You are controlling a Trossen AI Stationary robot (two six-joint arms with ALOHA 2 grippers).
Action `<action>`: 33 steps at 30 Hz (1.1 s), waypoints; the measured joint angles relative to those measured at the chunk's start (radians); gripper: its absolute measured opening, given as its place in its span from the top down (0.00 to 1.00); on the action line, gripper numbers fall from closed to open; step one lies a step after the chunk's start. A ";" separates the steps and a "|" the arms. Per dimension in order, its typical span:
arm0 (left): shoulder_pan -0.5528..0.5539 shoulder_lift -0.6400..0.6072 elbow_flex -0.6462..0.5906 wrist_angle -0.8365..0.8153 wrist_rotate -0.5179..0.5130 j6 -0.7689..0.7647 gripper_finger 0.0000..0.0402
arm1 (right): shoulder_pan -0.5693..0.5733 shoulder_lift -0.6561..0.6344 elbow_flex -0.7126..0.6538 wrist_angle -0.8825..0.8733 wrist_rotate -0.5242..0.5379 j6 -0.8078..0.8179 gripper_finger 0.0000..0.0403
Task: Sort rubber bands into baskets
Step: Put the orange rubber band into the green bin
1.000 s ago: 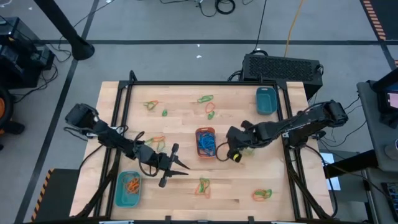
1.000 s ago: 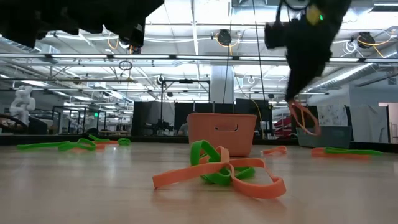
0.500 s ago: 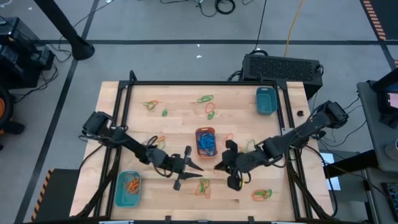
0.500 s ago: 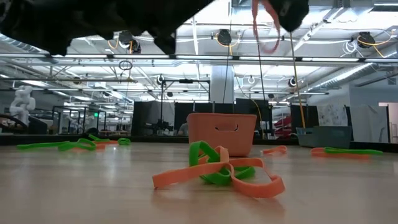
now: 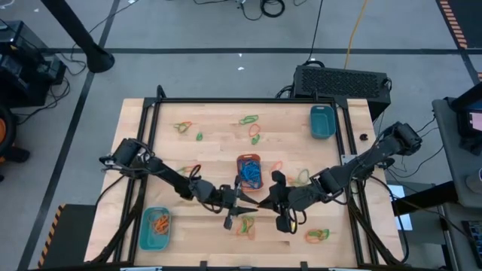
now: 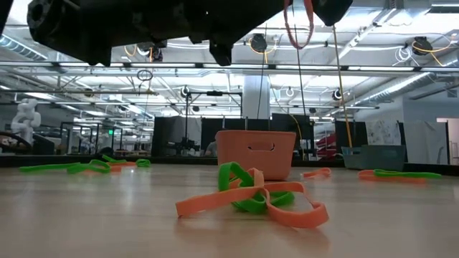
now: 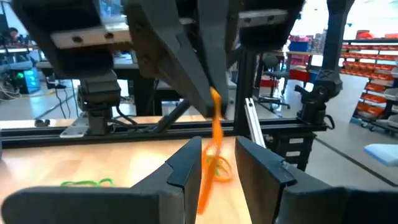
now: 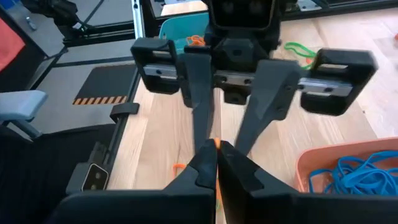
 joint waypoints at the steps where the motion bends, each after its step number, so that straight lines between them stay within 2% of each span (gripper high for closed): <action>1: 0.001 0.000 0.000 -0.001 0.000 0.000 0.74 | 0.000 0.000 0.000 -0.001 0.000 0.000 1.00; 8: 0.001 0.001 0.000 -0.008 0.001 0.001 0.75 | 0.000 0.000 0.000 -0.001 -0.001 0.000 1.00; 16: 0.001 0.001 0.000 -0.017 0.017 0.007 0.97 | 0.000 0.000 0.000 -0.006 -0.002 -0.023 1.00; 25: 0.004 0.001 0.000 -0.023 0.037 0.005 0.99 | 0.000 0.000 0.000 -0.024 -0.004 -0.095 0.99; 28: 0.004 0.001 0.000 -0.024 0.037 0.006 0.99 | -0.003 0.000 0.000 -0.024 -0.004 -0.108 0.95; 33: 0.004 -0.017 -0.001 -0.075 0.039 0.008 1.00 | -0.003 0.000 0.000 -0.034 -0.001 -0.124 0.81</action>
